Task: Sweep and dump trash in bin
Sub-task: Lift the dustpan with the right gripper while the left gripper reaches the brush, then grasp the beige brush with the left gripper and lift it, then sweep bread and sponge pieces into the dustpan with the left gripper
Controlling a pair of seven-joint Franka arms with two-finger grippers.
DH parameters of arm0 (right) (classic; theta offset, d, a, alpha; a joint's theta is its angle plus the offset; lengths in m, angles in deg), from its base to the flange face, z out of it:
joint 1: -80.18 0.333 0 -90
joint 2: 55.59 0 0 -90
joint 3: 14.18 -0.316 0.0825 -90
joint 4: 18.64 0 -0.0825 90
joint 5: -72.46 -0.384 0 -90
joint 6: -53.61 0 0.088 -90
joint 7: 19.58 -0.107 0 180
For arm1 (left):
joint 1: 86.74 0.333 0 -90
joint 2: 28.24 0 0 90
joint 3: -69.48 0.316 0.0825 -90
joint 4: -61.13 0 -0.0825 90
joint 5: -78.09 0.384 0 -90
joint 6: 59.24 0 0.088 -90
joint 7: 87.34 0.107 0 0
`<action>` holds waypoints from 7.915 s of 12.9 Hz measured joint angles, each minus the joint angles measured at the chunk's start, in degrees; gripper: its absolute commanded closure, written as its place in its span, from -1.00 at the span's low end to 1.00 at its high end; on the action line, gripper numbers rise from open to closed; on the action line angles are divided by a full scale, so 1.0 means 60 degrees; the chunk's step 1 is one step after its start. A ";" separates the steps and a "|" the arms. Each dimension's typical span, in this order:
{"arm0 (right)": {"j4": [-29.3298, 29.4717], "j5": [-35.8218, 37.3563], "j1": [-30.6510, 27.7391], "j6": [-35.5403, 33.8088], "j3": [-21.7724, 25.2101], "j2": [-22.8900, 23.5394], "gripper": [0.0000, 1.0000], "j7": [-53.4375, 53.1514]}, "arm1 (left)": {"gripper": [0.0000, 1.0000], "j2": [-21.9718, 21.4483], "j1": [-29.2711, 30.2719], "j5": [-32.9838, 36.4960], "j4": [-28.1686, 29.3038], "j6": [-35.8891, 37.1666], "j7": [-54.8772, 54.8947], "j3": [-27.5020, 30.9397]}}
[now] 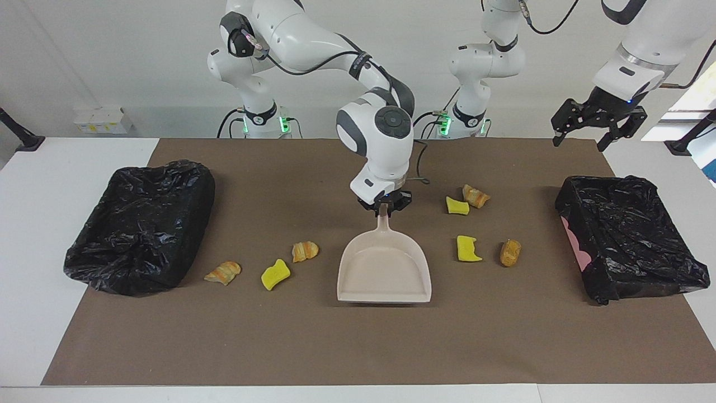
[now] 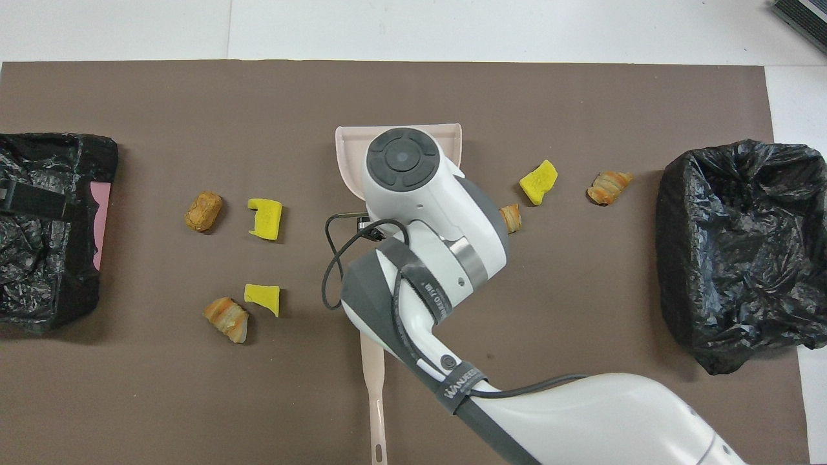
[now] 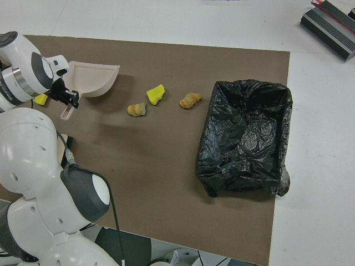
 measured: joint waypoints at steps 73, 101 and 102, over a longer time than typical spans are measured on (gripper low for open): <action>-0.4170 0.2716 -0.0893 0.1028 -0.0130 -0.2161 1.00 1.4580 | 1.00 -0.0477 -0.0154 0.0979 0.8284 -0.6888 -0.2152 -0.0425; -0.4221 0.2716 -0.0895 0.0772 -0.0129 -0.2157 1.00 1.4316 | 1.00 -0.0860 -0.5014 -0.0653 0.8257 -0.5793 -0.5454 -0.0632; -0.4222 0.2716 -0.0895 0.0769 -0.0129 -0.2157 1.00 1.4316 | 1.00 -0.0874 -0.5116 -0.0664 0.8231 -0.5793 -0.5624 -0.0635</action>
